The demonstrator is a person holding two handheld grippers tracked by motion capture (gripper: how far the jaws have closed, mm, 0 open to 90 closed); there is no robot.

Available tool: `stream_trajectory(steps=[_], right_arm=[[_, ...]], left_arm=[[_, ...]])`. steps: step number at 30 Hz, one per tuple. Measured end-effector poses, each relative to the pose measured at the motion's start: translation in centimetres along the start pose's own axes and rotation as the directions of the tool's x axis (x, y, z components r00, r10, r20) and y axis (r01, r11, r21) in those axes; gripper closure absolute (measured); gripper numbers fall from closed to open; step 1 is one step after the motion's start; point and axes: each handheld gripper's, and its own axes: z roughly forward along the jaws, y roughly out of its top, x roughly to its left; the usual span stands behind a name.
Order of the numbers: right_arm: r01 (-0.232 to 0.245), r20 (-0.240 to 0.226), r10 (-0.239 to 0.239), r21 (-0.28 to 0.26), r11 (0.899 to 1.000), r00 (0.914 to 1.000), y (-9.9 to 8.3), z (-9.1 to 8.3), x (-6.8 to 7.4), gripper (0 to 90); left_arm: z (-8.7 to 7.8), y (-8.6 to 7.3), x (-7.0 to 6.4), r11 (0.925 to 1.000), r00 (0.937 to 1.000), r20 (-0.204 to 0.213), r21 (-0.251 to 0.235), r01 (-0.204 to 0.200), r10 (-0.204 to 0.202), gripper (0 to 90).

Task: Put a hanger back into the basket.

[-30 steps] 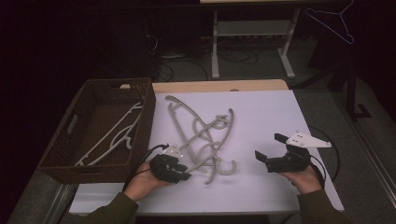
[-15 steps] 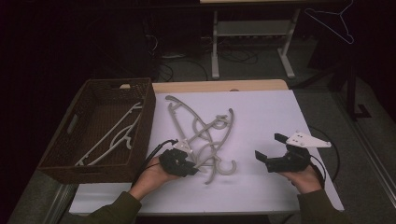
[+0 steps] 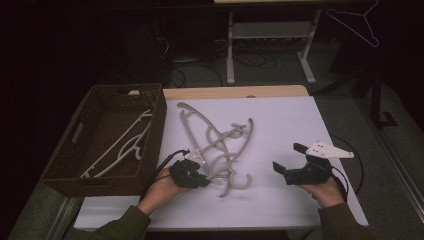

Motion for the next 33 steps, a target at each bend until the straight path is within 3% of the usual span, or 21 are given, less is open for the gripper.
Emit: stream_trajectory(steps=[3,10,20,33], right_arm=[[0.001,0.001,-0.001,0.001,1.000,1.0000,0.0,0.0,0.0,0.0],[-0.001,0.001,0.001,-0.001,1.000,1.0000,0.0,0.0,0.1,0.0],[-0.011,0.007,0.011,-0.010,1.000,0.9999,-0.1,-0.2,0.1,0.0],[-0.022,0.001,0.022,0.001,1.000,0.9998,-0.5,-0.3,0.2,0.0]], left_arm=[[-0.5,0.2,-0.1,0.9999,0.9999,-0.002,0.004,-0.014,0.014,81.5],[-1.9,0.7,-0.6,0.9990,1.0000,-0.002,-0.045,-0.005,0.005,81.9],[-3.5,1.7,-0.9,0.9971,0.9998,-0.008,-0.074,-0.020,0.019,82.1],[-6.7,4.4,-0.7,0.9910,0.9997,-0.022,-0.133,-0.015,0.012,82.2]])
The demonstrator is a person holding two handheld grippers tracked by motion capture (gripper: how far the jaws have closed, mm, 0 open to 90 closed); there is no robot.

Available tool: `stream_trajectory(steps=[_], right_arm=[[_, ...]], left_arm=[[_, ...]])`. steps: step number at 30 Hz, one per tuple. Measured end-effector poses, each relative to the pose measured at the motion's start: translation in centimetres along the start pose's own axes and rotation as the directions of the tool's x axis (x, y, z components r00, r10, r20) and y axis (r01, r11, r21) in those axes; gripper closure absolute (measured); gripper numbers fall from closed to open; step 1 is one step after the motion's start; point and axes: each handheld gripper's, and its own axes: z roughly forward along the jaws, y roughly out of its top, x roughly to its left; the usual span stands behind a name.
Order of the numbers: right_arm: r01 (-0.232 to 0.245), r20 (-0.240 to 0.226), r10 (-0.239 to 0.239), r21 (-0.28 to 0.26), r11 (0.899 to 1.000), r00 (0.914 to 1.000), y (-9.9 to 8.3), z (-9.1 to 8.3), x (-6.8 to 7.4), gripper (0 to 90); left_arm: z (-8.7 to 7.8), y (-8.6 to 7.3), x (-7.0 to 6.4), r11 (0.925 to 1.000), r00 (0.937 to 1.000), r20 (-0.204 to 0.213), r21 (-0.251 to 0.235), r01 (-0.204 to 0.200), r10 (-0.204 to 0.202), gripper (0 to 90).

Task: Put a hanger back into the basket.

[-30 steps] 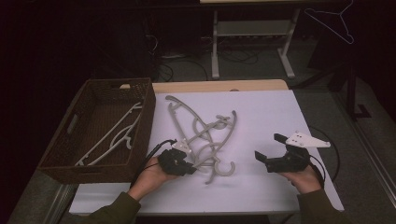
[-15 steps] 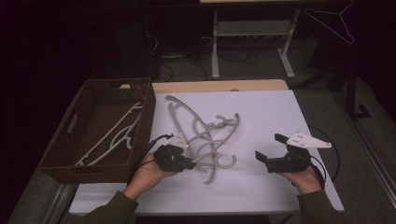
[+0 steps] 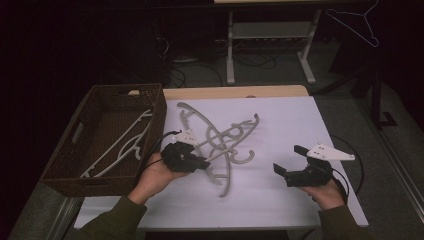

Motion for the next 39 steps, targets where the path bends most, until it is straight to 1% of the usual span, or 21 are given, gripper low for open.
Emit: stream_trajectory(steps=[3,5,11,13,16,20,24,29,33,39], right_arm=[[0.005,-0.005,-0.005,-0.002,1.000,1.0000,0.0,0.2,0.1,0.0],[0.004,-0.005,-0.004,-0.001,1.000,1.0000,0.0,0.2,0.1,0.0],[0.006,-0.006,-0.006,-0.004,1.000,1.0000,0.1,0.3,0.2,0.0],[0.009,-0.008,-0.009,-0.004,1.000,0.9999,0.1,0.3,0.2,0.0],[0.004,-0.010,-0.004,-0.007,1.000,0.9999,0.1,0.2,0.2,0.0],[0.002,-0.009,-0.002,-0.009,1.000,1.0000,0.2,0.2,0.1,0.0],[0.005,-0.006,-0.005,-0.011,1.000,1.0000,0.2,0.2,0.1,0.0],[0.002,-0.007,-0.002,-0.014,1.000,1.0000,0.3,0.2,0.2,0.0],[0.001,-0.003,-0.001,-0.022,1.000,1.0000,0.4,0.2,0.2,0.0],[0.001,0.000,-0.001,-0.015,1.000,1.0000,0.3,0.2,0.2,0.0]], left_arm=[[-0.7,0.8,0.1,0.9998,0.9999,0.003,-0.017,0.010,-0.010,82.2],[-0.8,1.0,0.1,0.9998,1.0000,0.002,-0.019,0.007,-0.007,82.3],[-2.0,1.9,0.3,0.9993,0.9999,-0.002,-0.035,0.014,-0.014,82.3],[-2.4,2.2,0.3,0.9988,0.9997,-0.004,-0.044,0.023,-0.023,82.3],[-3.2,2.6,0.6,0.9982,0.9996,-0.008,-0.054,0.028,-0.028,82.4],[-4.2,3.0,1.0,0.9981,0.9996,-0.016,-0.057,0.024,-0.025,82.4],[-5.2,3.0,1.4,0.9971,0.9993,-0.019,-0.070,0.031,-0.032,82.5],[-6.4,2.9,1.9,0.9949,0.9982,-0.028,-0.088,0.050,-0.052,82.5],[-7.3,2.7,2.2,0.9938,0.9974,-0.045,-0.098,0.052,-0.056,82.5],[-9.0,2.6,2.7,0.9913,0.9951,-0.070,-0.117,0.062,-0.070,82.5]])
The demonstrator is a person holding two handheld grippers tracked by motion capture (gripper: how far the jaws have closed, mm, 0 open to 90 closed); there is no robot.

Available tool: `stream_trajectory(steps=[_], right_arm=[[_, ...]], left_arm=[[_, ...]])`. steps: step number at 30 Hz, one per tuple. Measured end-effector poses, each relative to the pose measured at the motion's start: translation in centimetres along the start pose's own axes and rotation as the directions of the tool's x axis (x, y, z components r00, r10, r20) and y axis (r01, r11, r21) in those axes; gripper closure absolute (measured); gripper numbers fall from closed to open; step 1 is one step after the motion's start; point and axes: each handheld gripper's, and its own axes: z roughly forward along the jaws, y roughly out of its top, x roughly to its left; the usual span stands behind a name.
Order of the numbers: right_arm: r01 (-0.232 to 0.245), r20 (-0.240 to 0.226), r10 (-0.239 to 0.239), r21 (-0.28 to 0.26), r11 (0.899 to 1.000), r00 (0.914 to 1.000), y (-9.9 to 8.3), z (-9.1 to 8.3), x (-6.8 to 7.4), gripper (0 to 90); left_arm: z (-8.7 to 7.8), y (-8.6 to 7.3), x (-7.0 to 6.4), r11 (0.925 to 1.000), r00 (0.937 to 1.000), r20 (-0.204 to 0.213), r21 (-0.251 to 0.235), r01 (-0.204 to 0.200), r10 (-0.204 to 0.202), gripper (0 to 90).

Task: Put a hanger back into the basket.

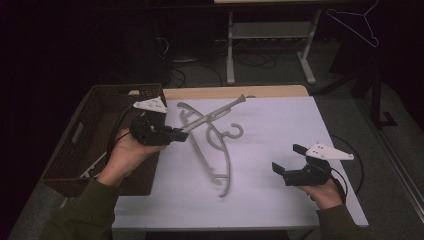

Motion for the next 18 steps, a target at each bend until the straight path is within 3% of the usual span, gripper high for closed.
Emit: stream_trajectory(steps=[18], right_arm=[[0.008,0.002,-0.008,0.006,1.000,1.0000,0.0,0.2,0.1,0.0]], left_arm=[[-4.5,-0.6,2.3,0.9987,0.9970,-0.070,-0.041,0.031,-0.034,82.5]])
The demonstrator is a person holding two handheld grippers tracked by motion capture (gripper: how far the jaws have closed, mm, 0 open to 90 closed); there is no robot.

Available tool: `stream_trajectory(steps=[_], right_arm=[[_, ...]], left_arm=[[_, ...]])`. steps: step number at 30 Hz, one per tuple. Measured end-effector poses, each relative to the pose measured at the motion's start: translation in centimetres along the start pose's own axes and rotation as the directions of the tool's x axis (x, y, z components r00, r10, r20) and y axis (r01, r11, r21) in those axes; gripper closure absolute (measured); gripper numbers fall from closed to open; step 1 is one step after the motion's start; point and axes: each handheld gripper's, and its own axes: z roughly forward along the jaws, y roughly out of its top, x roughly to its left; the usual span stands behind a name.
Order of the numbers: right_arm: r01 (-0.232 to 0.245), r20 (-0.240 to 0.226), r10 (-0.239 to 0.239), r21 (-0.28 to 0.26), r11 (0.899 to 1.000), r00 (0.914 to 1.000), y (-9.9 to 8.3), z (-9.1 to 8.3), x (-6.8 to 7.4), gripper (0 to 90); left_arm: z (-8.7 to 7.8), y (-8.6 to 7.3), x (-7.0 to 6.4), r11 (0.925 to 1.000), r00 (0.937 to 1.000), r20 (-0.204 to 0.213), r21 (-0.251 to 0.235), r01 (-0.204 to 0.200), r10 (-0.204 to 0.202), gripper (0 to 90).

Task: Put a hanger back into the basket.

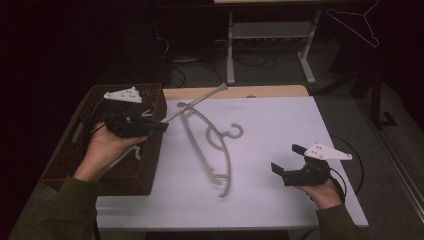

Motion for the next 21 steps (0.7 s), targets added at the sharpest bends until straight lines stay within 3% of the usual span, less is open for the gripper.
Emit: stream_trajectory(steps=[12,21], right_arm=[[0.001,0.011,-0.001,0.002,1.000,0.9999,0.0,0.0,-0.1,0.0],[-0.003,0.013,0.003,-0.003,1.000,0.9999,0.0,-0.2,-0.1,0.0]], left_arm=[[-3.7,-1.2,2.2,0.9981,0.9975,-0.054,-0.043,0.044,-0.046,82.5],[-6.2,-2.6,4.1,0.9950,0.9895,-0.114,-0.056,0.084,-0.089,82.6]])
